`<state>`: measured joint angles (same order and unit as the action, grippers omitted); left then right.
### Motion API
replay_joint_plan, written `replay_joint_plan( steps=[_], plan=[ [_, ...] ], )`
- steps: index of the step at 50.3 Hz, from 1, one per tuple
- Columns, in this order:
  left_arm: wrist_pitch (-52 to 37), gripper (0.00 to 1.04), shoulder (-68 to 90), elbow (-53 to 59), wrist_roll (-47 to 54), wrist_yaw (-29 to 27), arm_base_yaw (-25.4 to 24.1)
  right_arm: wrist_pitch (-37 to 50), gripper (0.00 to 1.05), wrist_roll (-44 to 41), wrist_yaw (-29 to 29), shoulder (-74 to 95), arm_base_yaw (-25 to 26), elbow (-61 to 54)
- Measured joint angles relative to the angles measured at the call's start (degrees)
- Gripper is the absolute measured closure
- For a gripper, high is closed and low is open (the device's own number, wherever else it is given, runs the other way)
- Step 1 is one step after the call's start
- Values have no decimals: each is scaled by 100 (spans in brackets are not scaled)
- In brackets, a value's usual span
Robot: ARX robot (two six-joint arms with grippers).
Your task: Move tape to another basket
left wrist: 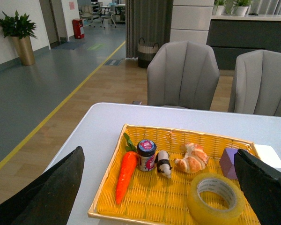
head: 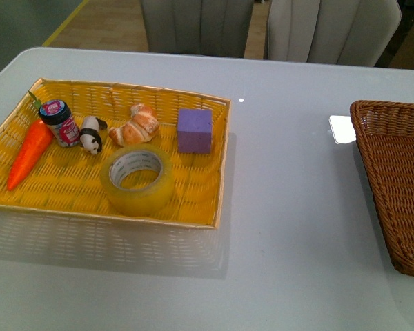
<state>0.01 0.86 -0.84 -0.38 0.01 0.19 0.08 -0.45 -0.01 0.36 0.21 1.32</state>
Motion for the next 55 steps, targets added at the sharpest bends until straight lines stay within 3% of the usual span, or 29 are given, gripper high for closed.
replay_joint_plan(
  steps=[35, 40, 42, 46, 55],
  plan=[
    [0, 9, 0, 0, 0, 0, 0, -2, 9, 0, 0, 0, 0, 0],
    [0, 9, 0, 0, 0, -2, 0, -1226, 9, 131, 118, 986, 85, 487],
    [0, 9, 0, 0, 0, 0, 0, -1213, 9, 129, 203, 1429, 188, 551],
    [0, 9, 0, 0, 0, 0, 0, -638, 9, 74, 385, 2433, 542, 614],
    [0, 9, 0, 0, 0, 0, 0, 1672, 9, -227, 627, 5250, 1462, 1340]
  ],
)
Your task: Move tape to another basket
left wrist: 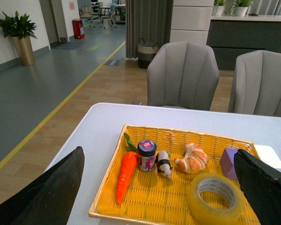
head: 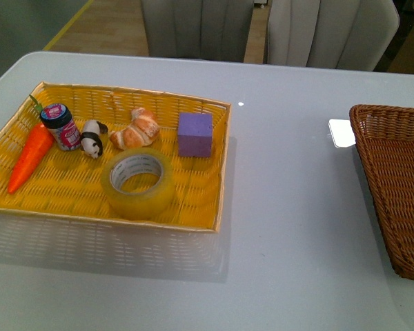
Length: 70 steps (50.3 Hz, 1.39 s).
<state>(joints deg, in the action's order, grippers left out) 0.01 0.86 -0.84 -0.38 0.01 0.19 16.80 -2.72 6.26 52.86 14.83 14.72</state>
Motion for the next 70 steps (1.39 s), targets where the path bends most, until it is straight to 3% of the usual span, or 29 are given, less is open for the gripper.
replay_joint_plan(
  steps=[8, 14, 26, 52, 70],
  plan=[
    [0, 9, 0, 0, 0, -2, 0, 1305, 9, -330, -26, 2608, 468, 1008],
    [0, 9, 0, 0, 0, 0, 0, 1561, 9, -682, -238, 4181, 699, 1718],
    [0, 9, 0, 0, 0, 0, 0, 1344, 9, -881, -551, 6457, 1012, 3154],
    [0, 9, 0, 0, 0, 0, 0, 693, 9, -986, -675, 7914, 1043, 4682],
    [0, 9, 0, 0, 0, 0, 0, 684, 65, -1010, -603, 7871, 874, 4306]
  ],
)
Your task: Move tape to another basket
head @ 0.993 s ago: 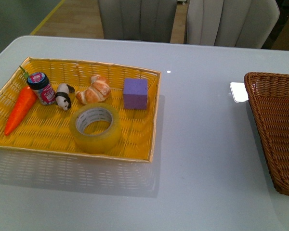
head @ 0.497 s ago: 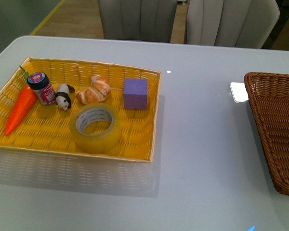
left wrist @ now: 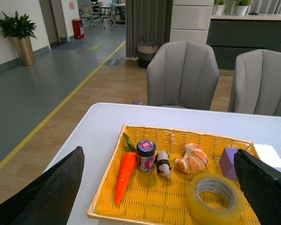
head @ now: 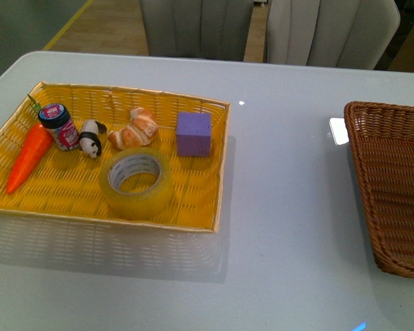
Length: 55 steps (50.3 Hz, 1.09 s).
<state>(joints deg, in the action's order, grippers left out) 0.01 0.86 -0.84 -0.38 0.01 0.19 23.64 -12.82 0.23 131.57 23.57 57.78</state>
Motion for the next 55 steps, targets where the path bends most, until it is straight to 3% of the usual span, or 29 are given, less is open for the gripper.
replay_joint_plan(
  steps=[11, 17, 29, 48, 55],
  plan=[
    [0, 9, 0, 0, 0, -2, 0, 72, 93, 520, 162, -216, -527, -295],
    [0, 9, 0, 0, 0, 0, 0, 136, 100, 761, 155, -286, -879, -363],
    [0, 9, 0, 0, 0, 0, 0, 168, 100, 883, -70, -256, -1606, -372],
    [0, 9, 0, 0, 0, 0, 0, 170, 100, 885, -175, -151, -1967, -310],
    [0, 9, 0, 0, 0, 0, 0, 339, 71, 772, -177, -179, -2015, -404]
  ],
)
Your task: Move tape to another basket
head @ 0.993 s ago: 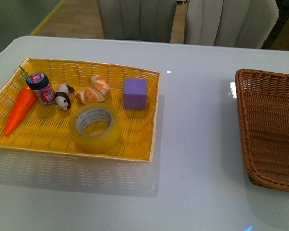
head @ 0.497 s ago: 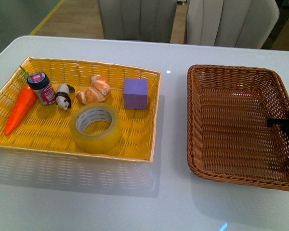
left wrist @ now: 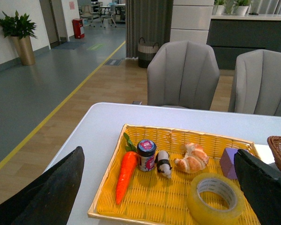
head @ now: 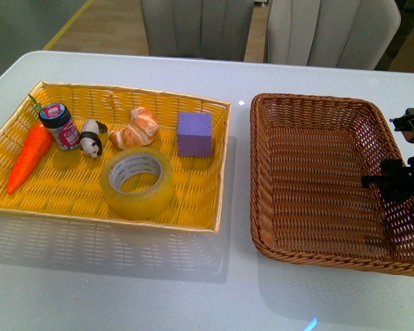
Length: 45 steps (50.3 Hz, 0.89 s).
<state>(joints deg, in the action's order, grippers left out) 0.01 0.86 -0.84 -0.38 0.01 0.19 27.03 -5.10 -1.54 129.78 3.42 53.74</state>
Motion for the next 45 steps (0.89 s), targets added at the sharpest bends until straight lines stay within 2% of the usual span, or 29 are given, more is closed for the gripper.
replay_joint_plan(
  steps=[11, 14, 18, 25, 27, 29, 32, 36, 45],
  plan=[
    [0, 9, 0, 0, 0, 0, 0, 533, 25, -107, 111, -1032, 236, -649],
    [0, 9, 0, 0, 0, 0, 0, 824, 15, -234, 79, -1456, 295, -922],
    [0, 9, 0, 0, 0, 0, 0, 1095, 7, -358, 66, -1917, 339, -1231],
    [0, 9, 0, 0, 0, 0, 0, 1305, 9, -457, 98, -2691, 367, -1698],
    [0, 9, 0, 0, 0, 2, 0, 1840, 13, -334, 343, -2640, 389, -1823],
    [0, 9, 0, 0, 0, -2, 0, 2909, 19, -122, 656, -2511, 411, -2074],
    [0, 9, 0, 0, 0, -2, 0, 4011, 28, 103, 752, -2433, 378, -2483],
    [0, 9, 0, 0, 0, -2, 0, 4942, 40, 280, 782, -2551, 286, -2977],
    [0, 9, 0, 0, 0, 0, 0, 5090, 68, 422, 627, -3486, 201, -3672]
  ],
)
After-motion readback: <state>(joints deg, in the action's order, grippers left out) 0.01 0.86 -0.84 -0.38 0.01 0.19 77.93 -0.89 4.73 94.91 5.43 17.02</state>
